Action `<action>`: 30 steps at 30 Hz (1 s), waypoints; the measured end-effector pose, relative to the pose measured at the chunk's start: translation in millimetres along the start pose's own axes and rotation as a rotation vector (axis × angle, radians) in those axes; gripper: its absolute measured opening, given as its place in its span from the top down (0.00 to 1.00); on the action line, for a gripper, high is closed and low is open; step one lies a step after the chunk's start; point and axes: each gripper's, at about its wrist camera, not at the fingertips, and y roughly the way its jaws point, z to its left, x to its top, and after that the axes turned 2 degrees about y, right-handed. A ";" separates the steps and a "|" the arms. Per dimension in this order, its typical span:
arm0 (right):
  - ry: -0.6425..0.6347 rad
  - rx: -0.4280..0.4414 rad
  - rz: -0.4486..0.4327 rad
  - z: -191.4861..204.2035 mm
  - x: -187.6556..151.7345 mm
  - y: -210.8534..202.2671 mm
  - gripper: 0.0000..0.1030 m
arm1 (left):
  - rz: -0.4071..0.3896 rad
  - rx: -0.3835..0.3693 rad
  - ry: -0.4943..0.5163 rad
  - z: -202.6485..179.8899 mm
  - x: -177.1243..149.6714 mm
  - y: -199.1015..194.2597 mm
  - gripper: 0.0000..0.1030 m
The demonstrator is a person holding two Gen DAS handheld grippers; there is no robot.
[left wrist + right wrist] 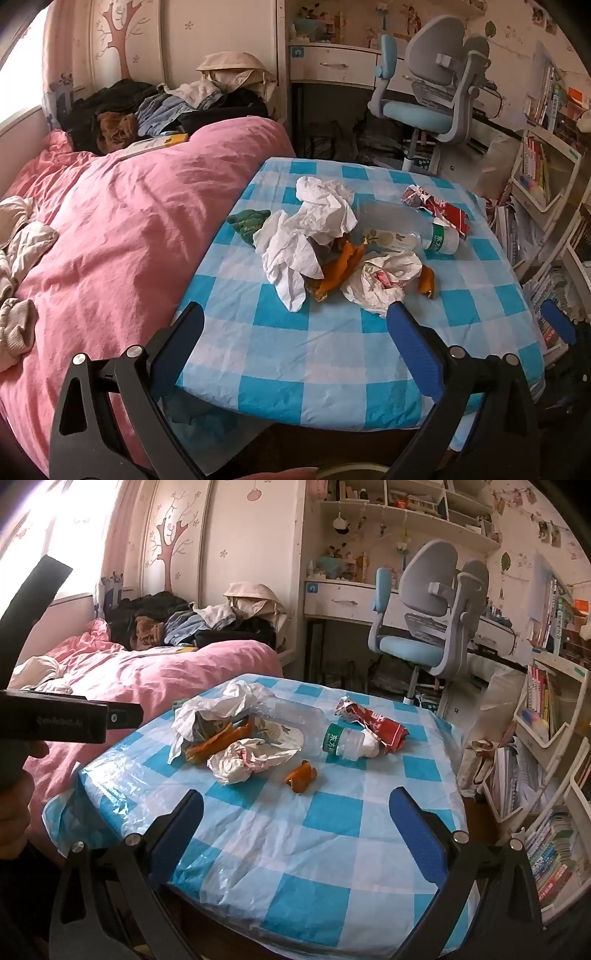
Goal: Collect trash
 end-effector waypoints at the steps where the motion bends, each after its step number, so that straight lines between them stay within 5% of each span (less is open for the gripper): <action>1: 0.000 0.000 0.001 0.1 0.0 0.3 0.06 | 0.000 -0.001 -0.001 0.0 0.0 0.0 0.07; 30: 0.005 0.006 0.011 7.8 -1.5 6.9 0.06 | -0.016 -0.039 -0.002 -4.4 5.6 -6.1 0.07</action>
